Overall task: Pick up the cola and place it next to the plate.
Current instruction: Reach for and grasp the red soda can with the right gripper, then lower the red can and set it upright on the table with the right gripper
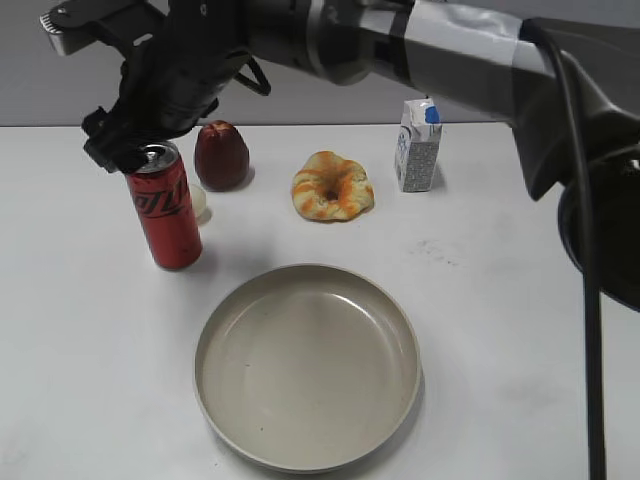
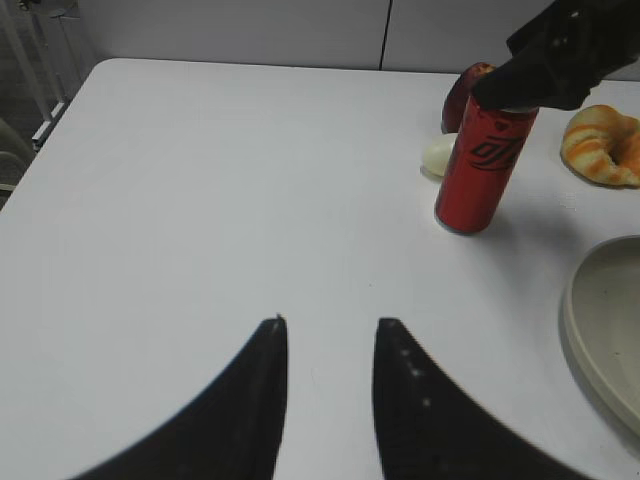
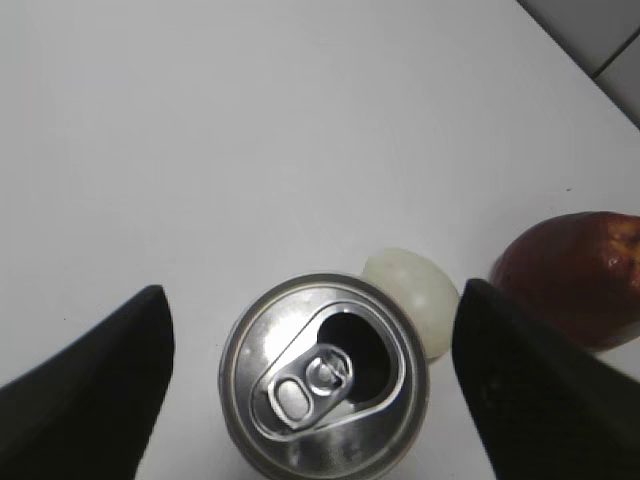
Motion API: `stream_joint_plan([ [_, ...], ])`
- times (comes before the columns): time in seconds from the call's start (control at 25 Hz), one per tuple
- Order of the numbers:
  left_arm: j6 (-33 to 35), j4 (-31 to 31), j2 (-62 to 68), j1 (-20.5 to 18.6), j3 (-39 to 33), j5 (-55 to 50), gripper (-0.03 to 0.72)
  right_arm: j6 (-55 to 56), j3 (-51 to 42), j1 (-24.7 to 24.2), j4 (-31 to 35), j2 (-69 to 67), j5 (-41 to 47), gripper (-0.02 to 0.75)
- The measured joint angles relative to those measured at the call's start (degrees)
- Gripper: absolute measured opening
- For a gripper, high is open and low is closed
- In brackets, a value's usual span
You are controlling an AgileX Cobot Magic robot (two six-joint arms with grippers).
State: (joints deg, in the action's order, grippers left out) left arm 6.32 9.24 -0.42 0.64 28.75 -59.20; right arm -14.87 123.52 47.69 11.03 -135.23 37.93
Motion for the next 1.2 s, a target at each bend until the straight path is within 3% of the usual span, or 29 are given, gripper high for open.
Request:
stream_joint_plan([
  [0.28,0.0,0.0,0.0,0.0,0.0,0.0,0.236,0.0,0.0,-0.2,0.1,-3.2,0.0,0.650],
  [0.48,0.0,0.0,0.0,0.0,0.0,0.0,0.236,0.0,0.0,-0.3,0.2,-3.3,-0.6,0.519],
  [0.76,0.0,0.0,0.0,0.0,0.0,0.0,0.236,0.0,0.3,-0.3,0.2,-2.9,0.8,0.519],
  [0.96,0.0,0.0,0.0,0.0,0.0,0.0,0.236,0.0,0.6,-1.1,0.4,2.7,7.0,0.519],
  [1.2,0.0,0.0,0.0,0.0,0.0,0.0,0.236,0.0,-3.2,-8.0,1.2,18.1,15.8,0.519],
])
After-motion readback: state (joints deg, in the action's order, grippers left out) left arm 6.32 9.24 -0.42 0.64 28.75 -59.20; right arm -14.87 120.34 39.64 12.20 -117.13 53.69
